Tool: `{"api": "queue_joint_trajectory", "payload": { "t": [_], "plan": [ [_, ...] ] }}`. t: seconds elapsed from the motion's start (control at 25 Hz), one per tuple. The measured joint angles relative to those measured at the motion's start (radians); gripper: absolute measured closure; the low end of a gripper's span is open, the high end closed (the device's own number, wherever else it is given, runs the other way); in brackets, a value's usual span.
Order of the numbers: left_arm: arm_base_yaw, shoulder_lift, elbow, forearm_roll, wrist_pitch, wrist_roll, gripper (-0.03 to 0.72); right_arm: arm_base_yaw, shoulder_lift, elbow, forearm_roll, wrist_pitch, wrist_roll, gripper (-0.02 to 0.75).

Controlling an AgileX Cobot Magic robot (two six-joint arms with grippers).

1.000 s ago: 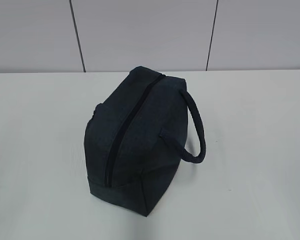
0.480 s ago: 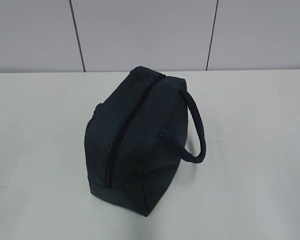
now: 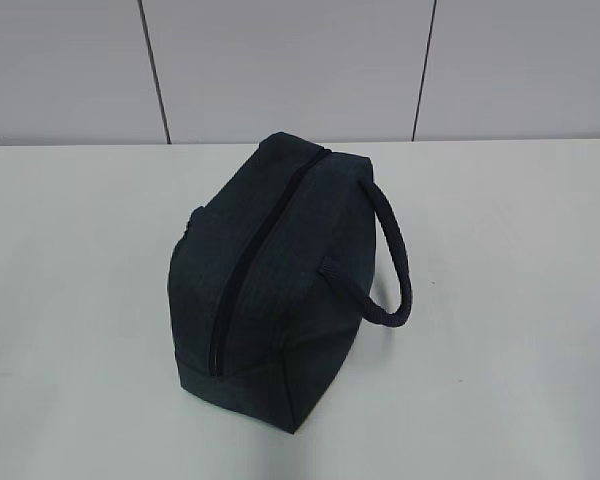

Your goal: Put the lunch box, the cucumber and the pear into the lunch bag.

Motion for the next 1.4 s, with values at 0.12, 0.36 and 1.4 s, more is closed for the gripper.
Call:
{"api": "queue_joint_trajectory", "payload": {
  "t": [0.12,0.36,1.4],
  "plan": [
    [0.0,0.0,0.007,0.028,-0.046,0.007,0.223,0.0,0.0,0.0,0.0,-0.002,0.0,0.281],
    [0.0,0.0,0.032,0.056,-0.076,0.009,0.223,0.0,0.0,0.0,0.0,-0.006,0.0,0.281],
    [0.303,0.0,0.037,0.056,-0.079,0.009,0.223,-0.278,-0.041,0.0,-0.008,-0.008,0.001,0.281]
  ]
}}
